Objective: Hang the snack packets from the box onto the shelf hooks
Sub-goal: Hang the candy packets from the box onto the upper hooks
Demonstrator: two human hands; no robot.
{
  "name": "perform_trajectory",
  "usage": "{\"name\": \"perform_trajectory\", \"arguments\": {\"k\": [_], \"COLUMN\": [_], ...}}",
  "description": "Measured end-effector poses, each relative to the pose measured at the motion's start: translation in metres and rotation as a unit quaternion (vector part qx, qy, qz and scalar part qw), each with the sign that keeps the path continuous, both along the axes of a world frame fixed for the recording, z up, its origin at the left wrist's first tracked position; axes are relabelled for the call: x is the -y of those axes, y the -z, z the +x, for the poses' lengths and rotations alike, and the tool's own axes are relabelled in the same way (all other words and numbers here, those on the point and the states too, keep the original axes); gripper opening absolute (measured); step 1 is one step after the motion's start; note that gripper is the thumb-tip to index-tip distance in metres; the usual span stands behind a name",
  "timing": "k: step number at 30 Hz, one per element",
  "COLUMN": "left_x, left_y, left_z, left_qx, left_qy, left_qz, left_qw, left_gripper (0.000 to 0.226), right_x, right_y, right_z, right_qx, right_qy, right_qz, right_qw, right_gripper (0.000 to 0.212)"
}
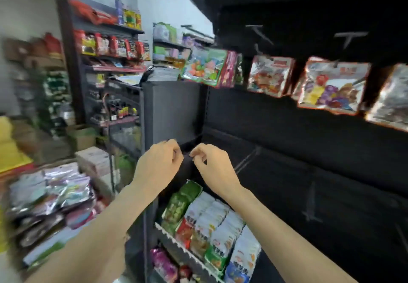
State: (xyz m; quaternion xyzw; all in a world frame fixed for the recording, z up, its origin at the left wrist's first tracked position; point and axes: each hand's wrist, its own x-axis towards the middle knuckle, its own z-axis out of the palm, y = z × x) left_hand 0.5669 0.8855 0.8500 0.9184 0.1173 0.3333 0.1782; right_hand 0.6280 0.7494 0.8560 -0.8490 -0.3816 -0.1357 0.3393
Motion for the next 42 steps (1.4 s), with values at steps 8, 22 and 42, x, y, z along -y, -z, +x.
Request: {"name": "perform_trajectory", "arguments": {"k": [8, 22, 42], "left_x": [-0.214, -0.332, -0.348], "left_y": [0.114, 0.259, 0.243], "left_z": [-0.074, -0.102, -0.094], "left_qx": [-0.200, -0.525, -0.412], "left_qy": [-0.092, -0.003, -0.117], "left_qz": [-0.101, -0.072, -0.063], "left_qw": [0.970, 0.848, 0.901], "left_gripper": [0.028, 0.036, 0.014], "right_x": [-0.211, -0.354, -0.373], "right_y": [0.108, 0.234, 0.284], "right_z": [-0.043, -0.057, -0.008], "right_qx": [-0.165, -0.214, -0.283], "right_qy": [-0.118, -0.175, -0.189], "right_qz": [-0.135, -0.504, -0.501], "right_qw": [0.970, 0.818, 0.796], "right_gripper": [0.026, 0.053, 0.054]}}
